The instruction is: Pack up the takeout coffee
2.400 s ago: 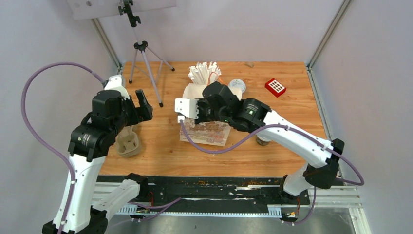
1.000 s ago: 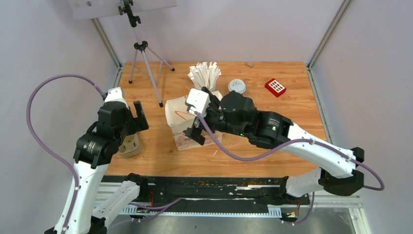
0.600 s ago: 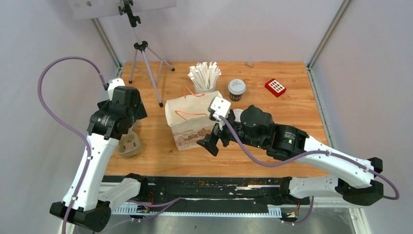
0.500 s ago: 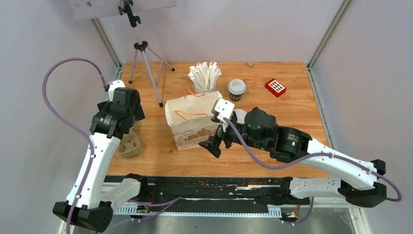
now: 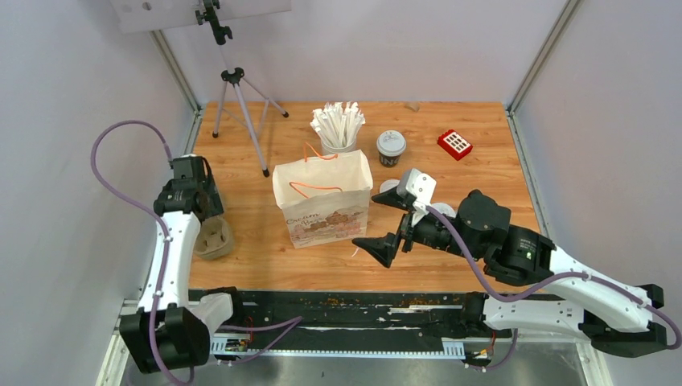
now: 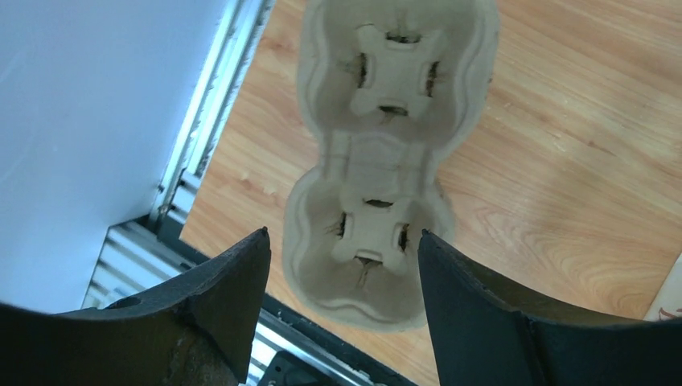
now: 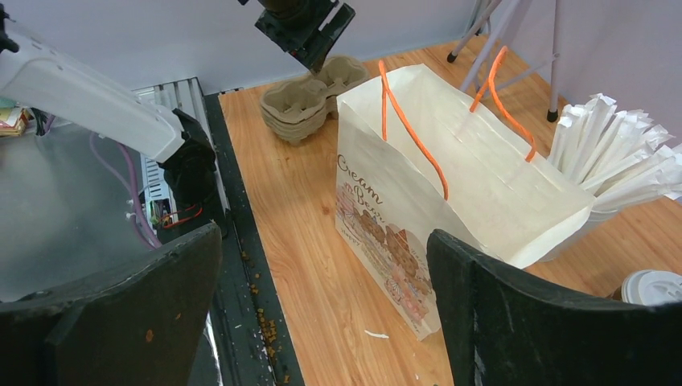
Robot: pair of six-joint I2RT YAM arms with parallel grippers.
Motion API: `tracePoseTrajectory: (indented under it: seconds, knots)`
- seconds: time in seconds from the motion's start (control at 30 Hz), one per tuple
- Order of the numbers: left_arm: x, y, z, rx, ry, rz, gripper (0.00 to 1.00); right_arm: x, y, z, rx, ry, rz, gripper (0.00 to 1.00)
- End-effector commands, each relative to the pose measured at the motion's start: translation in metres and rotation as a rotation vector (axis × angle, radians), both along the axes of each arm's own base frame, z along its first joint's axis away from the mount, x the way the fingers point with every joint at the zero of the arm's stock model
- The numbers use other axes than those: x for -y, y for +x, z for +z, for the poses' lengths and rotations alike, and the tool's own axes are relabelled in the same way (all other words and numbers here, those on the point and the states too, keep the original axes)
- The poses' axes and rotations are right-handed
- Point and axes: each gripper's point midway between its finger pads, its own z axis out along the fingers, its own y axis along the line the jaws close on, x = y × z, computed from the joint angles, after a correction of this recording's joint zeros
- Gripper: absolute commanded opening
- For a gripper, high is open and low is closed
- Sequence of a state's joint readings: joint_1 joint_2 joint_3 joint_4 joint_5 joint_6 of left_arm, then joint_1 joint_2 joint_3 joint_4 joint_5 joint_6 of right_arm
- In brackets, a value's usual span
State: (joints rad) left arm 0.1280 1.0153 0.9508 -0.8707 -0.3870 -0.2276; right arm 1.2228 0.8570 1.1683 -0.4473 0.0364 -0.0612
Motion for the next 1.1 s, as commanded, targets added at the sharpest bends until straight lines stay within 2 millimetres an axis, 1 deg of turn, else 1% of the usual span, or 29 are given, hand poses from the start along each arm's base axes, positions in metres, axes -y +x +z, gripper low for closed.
tracePoseTrajectory:
  seconds: [0.0, 0.07, 0.13, 0.3, 0.43, 0.67, 0.83, 1.0, 1.07]
  knots:
    - [0.003, 0.023, -0.021, -0.022, -0.067, -0.099, 0.74, 0.003, -0.004, 0.018, 0.03, 0.069, 0.015, 0.98]
    - [-0.003, 0.023, -0.037, -0.051, -0.096, -0.084, 0.72, 0.007, -0.004, 0.02, 0.042, 0.065, 0.008, 0.99]
    - [-0.006, 0.025, -0.045, -0.059, -0.125, -0.076, 0.69, 0.011, -0.003, 0.02, 0.058, 0.061, -0.001, 0.99]
    - [-0.015, 0.029, -0.048, -0.061, -0.117, -0.062, 0.66, 0.016, 0.001, 0.016, 0.086, 0.053, -0.025, 1.0]
    - [-0.016, 0.031, -0.055, -0.066, -0.134, -0.069, 0.63, 0.016, 0.003, 0.01, 0.094, 0.041, -0.031, 1.0]
    - [-0.017, 0.038, -0.058, -0.077, -0.14, -0.081, 0.58, 0.015, 0.008, 0.001, 0.108, 0.008, -0.046, 1.0]
    - [-0.016, 0.04, -0.064, -0.097, -0.15, -0.088, 0.56, 0.014, 0.011, -0.001, 0.122, -0.003, -0.055, 1.0]
    - [-0.015, 0.04, -0.067, -0.106, -0.161, -0.094, 0.5, 0.013, 0.012, -0.003, 0.134, -0.012, -0.057, 1.0]
    - [-0.013, 0.041, -0.063, -0.103, -0.167, -0.099, 0.46, 0.013, 0.013, -0.006, 0.135, -0.021, -0.061, 1.0]
